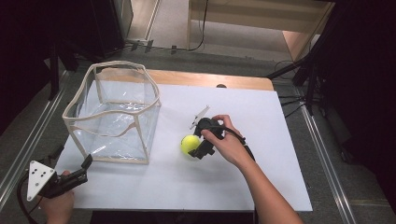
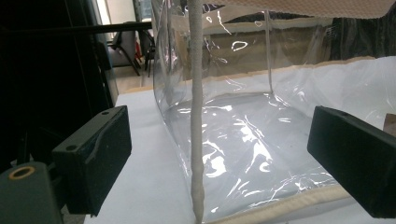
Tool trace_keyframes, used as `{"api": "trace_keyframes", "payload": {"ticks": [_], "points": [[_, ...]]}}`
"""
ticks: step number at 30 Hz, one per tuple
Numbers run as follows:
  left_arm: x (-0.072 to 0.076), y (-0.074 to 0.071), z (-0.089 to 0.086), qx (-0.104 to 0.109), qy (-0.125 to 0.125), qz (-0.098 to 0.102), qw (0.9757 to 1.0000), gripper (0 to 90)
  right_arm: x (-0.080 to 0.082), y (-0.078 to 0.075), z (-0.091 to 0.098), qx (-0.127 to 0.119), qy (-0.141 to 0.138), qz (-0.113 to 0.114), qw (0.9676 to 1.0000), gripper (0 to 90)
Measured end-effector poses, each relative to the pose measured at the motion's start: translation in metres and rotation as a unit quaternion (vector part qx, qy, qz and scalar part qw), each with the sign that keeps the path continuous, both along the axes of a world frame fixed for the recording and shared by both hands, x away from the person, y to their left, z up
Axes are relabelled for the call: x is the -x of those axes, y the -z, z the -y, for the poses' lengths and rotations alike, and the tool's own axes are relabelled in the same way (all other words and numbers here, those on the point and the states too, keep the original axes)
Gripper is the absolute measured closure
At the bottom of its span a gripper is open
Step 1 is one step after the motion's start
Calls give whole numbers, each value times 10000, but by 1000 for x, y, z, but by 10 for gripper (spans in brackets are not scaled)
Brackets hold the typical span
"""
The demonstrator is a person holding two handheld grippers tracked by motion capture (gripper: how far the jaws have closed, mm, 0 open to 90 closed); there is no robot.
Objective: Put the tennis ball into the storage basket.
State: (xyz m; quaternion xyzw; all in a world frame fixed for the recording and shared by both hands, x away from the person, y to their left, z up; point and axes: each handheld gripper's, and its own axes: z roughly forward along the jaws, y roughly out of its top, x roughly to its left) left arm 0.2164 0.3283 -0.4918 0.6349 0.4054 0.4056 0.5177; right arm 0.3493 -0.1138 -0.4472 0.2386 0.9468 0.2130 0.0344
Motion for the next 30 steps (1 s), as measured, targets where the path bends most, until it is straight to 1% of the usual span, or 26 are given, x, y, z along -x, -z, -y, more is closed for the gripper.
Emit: {"api": "trace_keyframes", "payload": {"ticks": [2, 3, 5, 6, 7, 8, 9, 10, 13, 15, 16, 17, 18, 19, 20, 23, 25, 28, 29, 30], "points": [[0, 0, 0, 3, 1, 2, 10000, 68, -1, 1, -3, 56, 27, -85, 9999, 0], [0, 0, 0, -1, 1, -2, 10000, 68, -2, 1, -4, 110, -43, -60, 9999, 0], [0, 0, 0, 1, 7, 1, 10000, 68, -2, 2, -6, 127, -54, -121, 9998, 0], [0, 0, 0, 7, 6, 1, 10000, 68, -3, 2, -7, 198, -93, -129, 9997, 0], [0, 0, 0, 11, 8, 6, 10000, 68, -3, 3, -8, 177, -89, -144, 9997, 0], [0, 0, 0, 8, 14, 6, 10000, 68, -4, 4, -9, 231, -141, -147, 9995, 0], [0, 0, 0, 8, 12, 8, 10000, 68, -4, 5, -10, 228, -128, -158, 9995, 0], [0, 0, 0, 10, 9, 7, 10000, 68, -6, 5, -11, 279, -206, -149, 9993, 0], [0, 0, 0, 14, 4, 4, 10000, 68, -6, 6, -14, 336, -241, -204, 9989, 0], [0, 0, 0, 16, 7, 4, 10000, 68, -6, 7, -16, 323, -240, -238, 9989, 0], [0, 0, 0, 13, 7, 2, 10000, 68, -7, 8, -17, 365, -291, -243, 9986, 0], [0, 0, 0, 16, 12, 6, 10000, 68, -7, 8, -18, 345, -252, -258, 9988, 0], [0, 0, 0, 7, 9, 1, 10000, 68, -7, 9, -18, 382, -291, -253, 9985, 0], [0, 0, 0, 15, 7, 4, 10000, 68, -7, 9, -19, 381, -267, -258, 9986, 0], [0, 0, 0, 15, 7, 4, 10000, 68, -9, 10, -19, 384, -324, -251, 9984, 0], [0, 0, 0, 14, 7, 4, 10000, 68, -9, 12, -21, 386, -276, -289, 9985, 0], [0, 0, 0, 16, 7, 3, 10000, 67, -10, 13, -22, 421, -349, -271, 9981, 0], [0, 0, 0, 21, 17, 10, 10000, 68, -10, 14, -24, 438, -334, -298, 9980, 0], [0, 0, 0, 17, 13, 4, 10000, 68, -11, 15, -25, 439, -402, -283, 9978, 0], [0, 0, 0, 16, 11, 5, 10000, 68, -11, 15, -25, 439, -402, -283, 9978, 0]]}}
